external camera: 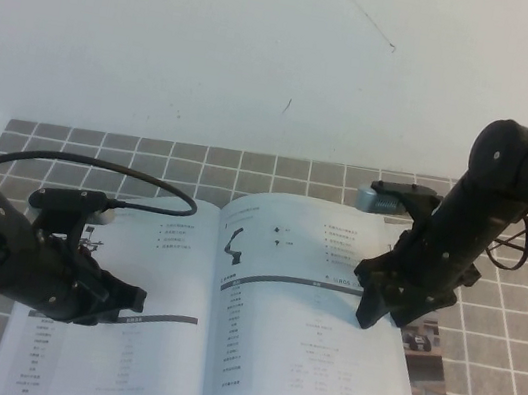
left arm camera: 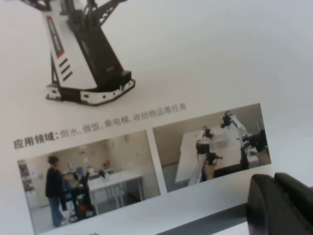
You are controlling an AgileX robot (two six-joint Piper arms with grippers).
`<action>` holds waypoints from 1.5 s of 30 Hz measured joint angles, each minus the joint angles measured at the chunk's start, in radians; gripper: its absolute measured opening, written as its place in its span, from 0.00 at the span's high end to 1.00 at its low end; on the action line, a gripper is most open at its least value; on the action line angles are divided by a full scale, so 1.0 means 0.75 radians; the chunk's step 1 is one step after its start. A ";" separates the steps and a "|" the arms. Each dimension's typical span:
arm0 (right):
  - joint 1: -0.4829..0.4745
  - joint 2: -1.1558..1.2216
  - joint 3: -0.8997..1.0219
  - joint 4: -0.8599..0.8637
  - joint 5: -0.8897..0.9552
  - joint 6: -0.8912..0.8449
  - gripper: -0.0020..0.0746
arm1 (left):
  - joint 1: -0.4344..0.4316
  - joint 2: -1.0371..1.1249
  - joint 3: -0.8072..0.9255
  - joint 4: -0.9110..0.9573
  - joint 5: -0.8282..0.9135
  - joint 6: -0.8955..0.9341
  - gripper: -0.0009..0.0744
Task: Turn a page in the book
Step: Open the closed book
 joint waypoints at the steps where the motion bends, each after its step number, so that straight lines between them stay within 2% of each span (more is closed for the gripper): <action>1: -0.002 0.000 0.003 0.010 -0.003 -0.011 0.43 | 0.000 0.000 0.000 0.000 0.000 0.000 0.99; 11: -0.011 -0.002 0.008 0.350 0.022 -0.239 0.43 | 0.000 0.000 0.000 -0.003 0.000 0.000 0.99; 15: -0.011 -0.002 -0.052 0.397 0.073 -0.263 0.43 | 0.000 0.000 0.000 -0.003 0.000 0.000 0.99; 22: -0.011 -0.002 -0.146 0.420 0.134 -0.271 0.43 | 0.000 0.000 0.000 -0.003 0.000 0.000 0.99; 39: -0.013 -0.073 -0.172 0.422 0.187 -0.271 0.43 | 0.000 0.000 0.000 -0.003 0.000 0.000 0.99; 45: -0.013 -0.073 -0.294 0.371 0.218 -0.243 0.43 | 0.000 0.000 0.000 -0.003 0.000 0.000 0.99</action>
